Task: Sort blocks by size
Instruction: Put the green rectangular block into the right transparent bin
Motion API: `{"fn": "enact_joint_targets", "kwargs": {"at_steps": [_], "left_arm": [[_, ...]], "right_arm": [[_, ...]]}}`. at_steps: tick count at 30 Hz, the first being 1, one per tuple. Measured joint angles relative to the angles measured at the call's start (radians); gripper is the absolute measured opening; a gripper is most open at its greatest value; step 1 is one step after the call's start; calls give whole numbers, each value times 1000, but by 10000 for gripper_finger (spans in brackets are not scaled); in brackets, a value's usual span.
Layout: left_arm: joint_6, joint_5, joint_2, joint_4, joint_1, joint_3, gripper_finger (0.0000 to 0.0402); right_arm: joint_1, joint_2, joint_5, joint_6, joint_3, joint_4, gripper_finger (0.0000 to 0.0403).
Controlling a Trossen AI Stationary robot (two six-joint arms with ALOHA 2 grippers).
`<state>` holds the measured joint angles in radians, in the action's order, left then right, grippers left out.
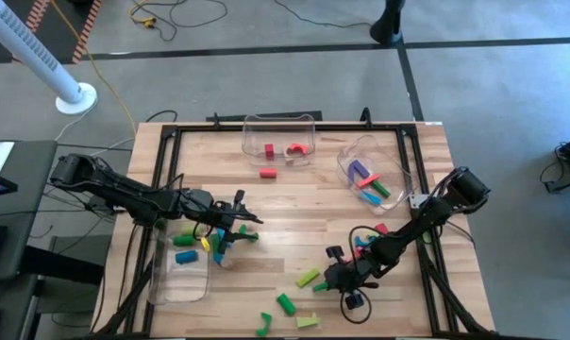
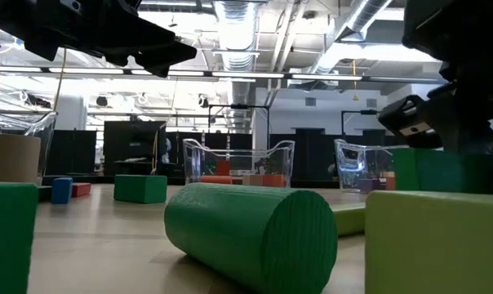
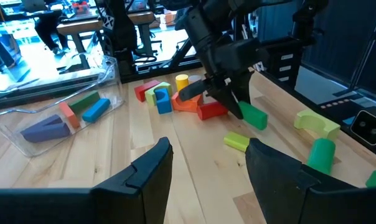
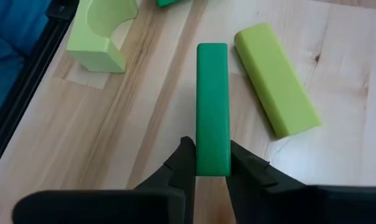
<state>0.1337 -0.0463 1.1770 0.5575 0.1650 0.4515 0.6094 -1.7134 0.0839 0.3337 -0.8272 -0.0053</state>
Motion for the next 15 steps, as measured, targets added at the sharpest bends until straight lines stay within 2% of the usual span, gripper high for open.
{"fn": "enact_joint_targets", "kwargs": {"at_steps": [8,15], "left_arm": [[0,0,0,0,0,0,194],[0,0,0,0,0,0,194]], "right_arm": [[0,0,-3,85,0,-49,151],[0,1,-4,85,-7,-48,172]]}}
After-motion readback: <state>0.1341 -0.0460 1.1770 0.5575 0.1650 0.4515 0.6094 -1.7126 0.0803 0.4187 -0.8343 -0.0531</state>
